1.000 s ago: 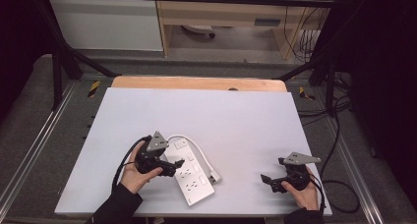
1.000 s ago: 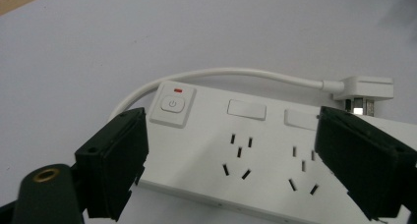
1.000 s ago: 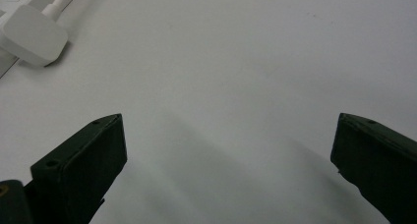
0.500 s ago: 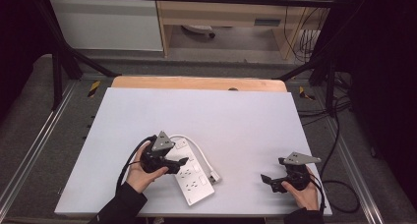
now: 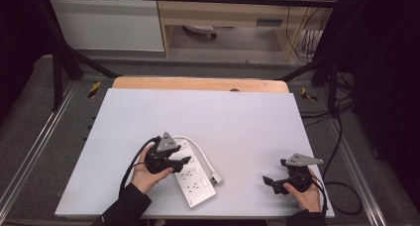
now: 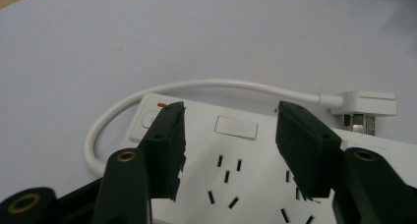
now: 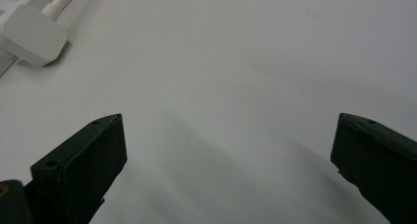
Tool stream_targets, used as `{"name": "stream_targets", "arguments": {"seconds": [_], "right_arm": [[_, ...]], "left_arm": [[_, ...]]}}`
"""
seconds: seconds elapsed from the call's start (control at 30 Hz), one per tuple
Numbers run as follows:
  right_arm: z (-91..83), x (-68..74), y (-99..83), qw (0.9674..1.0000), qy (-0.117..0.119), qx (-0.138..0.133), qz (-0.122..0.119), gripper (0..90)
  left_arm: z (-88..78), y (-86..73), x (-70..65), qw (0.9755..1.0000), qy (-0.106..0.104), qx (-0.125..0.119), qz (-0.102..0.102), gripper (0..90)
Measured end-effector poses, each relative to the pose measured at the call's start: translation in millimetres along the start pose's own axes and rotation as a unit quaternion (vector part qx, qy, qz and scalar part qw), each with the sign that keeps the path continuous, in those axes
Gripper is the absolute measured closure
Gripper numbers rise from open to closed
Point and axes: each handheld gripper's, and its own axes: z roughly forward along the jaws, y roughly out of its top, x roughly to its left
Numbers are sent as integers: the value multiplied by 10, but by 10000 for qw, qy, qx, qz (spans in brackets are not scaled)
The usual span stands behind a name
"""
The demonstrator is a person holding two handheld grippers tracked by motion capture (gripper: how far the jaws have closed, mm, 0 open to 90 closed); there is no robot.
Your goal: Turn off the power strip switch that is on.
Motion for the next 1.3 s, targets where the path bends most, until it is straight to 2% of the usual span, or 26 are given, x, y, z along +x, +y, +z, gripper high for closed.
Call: {"name": "stream_targets", "arguments": {"seconds": [0.27,0.97,1.3], "right_arm": [[2,1,0,10000,-1,-10,-2,11],[4,2,-1,10000,7,-5,-3,11],[7,1,-1,10000,6,1,-15,11]], "left_arm": [[61,-5,-16,10000,-27,50,-2,566],[181,0,-22,9999,22,161,-8,721],[233,2,-38,9999,-44,150,-46,783]]}}
